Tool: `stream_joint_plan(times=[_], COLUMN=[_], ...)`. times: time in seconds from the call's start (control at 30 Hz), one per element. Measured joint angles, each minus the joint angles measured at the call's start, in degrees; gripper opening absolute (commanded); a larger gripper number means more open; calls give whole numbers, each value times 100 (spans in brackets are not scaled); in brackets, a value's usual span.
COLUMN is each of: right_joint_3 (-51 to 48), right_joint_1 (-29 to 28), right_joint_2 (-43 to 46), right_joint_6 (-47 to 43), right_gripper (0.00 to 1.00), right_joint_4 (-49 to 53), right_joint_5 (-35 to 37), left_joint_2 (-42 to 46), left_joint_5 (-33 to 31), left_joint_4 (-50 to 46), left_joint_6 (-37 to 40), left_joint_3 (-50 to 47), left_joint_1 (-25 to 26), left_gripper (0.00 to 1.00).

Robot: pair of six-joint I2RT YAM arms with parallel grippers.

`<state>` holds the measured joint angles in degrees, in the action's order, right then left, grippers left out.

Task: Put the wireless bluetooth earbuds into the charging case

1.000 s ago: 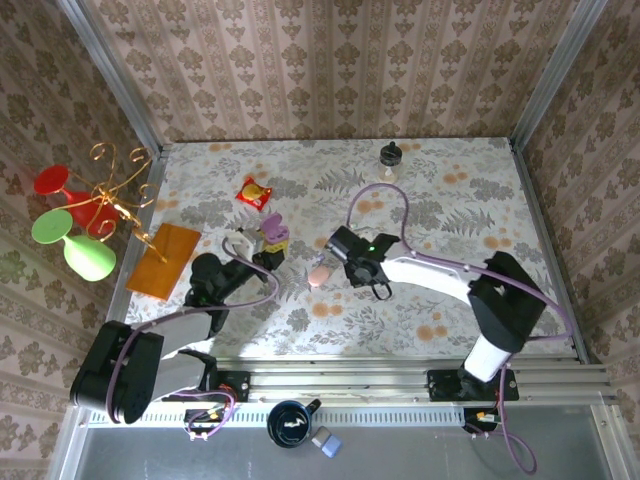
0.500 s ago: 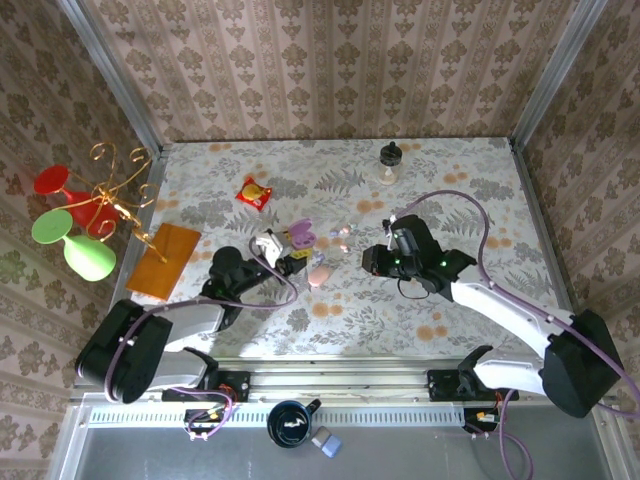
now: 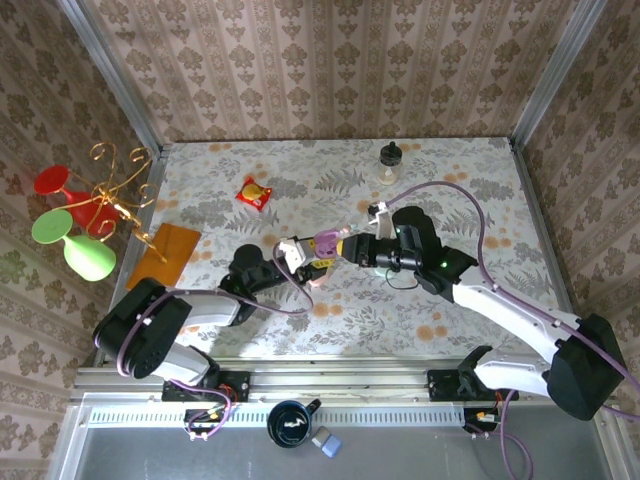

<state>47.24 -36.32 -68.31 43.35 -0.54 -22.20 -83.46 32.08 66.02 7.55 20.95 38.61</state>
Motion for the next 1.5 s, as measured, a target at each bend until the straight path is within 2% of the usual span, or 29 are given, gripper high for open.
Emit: stream_joint_plan(times=[0.43, 1.13, 1.2, 1.3, 1.5], right_joint_3=[341, 422, 426, 455, 522], right_joint_1=[-225, -225, -225, -236, -254], right_joint_2=[-573, -857, -859, -859, -800], right_joint_6=[20, 11, 11, -15, -146], right_gripper=[22, 22, 24, 33, 40], right_joint_4=[-321, -385, -376, -352, -188], right_joint_5=[-103, -31, 24, 76, 153], left_joint_2=[-210, -210, -210, -210, -210], left_joint_5=[-153, -404, -409, -428, -435], left_joint_4=[326, 275, 269, 264, 264], left_joint_6=[4, 2, 2, 0, -35], left_joint_3=[15, 85, 85, 85, 92], left_joint_1=[133, 149, 149, 149, 146], left_gripper=[26, 26, 26, 26, 26])
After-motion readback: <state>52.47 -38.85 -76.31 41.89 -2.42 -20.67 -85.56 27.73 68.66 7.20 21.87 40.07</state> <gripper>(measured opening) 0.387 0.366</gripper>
